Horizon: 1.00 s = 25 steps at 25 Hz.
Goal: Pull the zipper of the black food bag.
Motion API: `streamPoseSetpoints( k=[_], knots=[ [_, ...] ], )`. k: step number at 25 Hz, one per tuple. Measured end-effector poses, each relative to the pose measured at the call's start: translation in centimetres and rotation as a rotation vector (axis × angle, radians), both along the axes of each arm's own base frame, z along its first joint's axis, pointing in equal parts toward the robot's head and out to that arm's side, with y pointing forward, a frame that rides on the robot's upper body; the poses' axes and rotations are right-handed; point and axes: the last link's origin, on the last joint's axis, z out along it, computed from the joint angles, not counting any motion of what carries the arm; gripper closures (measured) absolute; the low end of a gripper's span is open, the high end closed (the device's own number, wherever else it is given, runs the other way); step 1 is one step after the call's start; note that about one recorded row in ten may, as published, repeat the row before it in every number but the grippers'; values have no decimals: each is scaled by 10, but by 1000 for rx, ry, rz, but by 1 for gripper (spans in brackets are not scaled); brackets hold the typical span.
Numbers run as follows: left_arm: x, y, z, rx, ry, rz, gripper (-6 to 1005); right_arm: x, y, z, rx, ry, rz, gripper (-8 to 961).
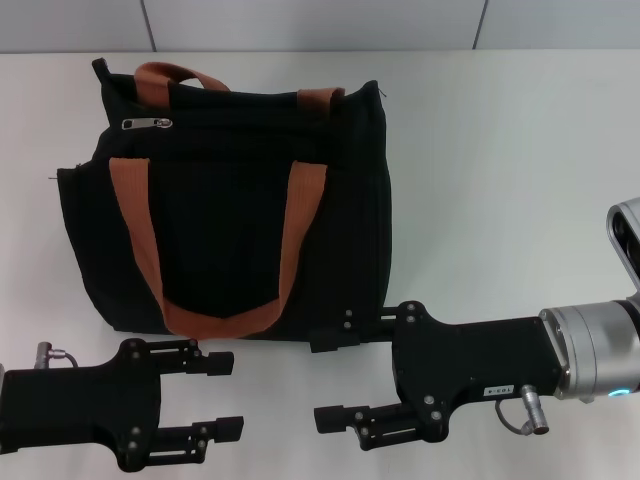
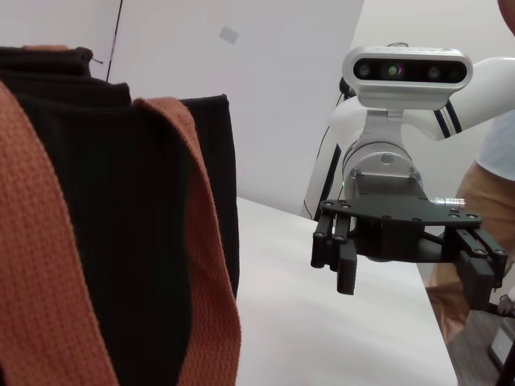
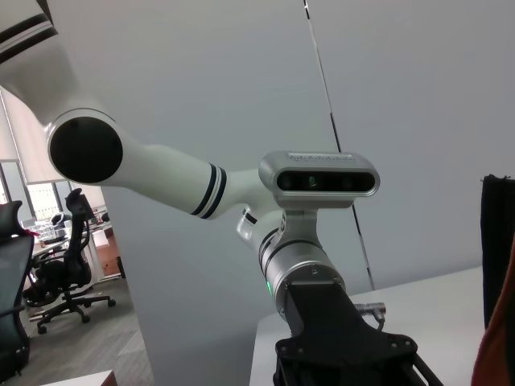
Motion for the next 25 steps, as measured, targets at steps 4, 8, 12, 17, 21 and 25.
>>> streamPoseSetpoints(
  k=[4,8,12,17,21,25],
  knots=[
    [-1,-1,1,4,-1,5,328,0,0,0,2,0,2,236],
    [-2,0,4,34,-13,10,330,0,0,0,4,3,1,236],
    [-2,-2,6,64,-26,-10,331,0,0,0,8,6,-2,235],
    [-4,-4,7,100,-35,-17,332,1,1,4,26,24,-20,235],
    [-3,-2,9,113,-37,-17,333,2,2,4,29,26,-23,235],
    [-8,2,26,262,-91,9,334,3,2,6,40,32,-34,236]
  ],
)
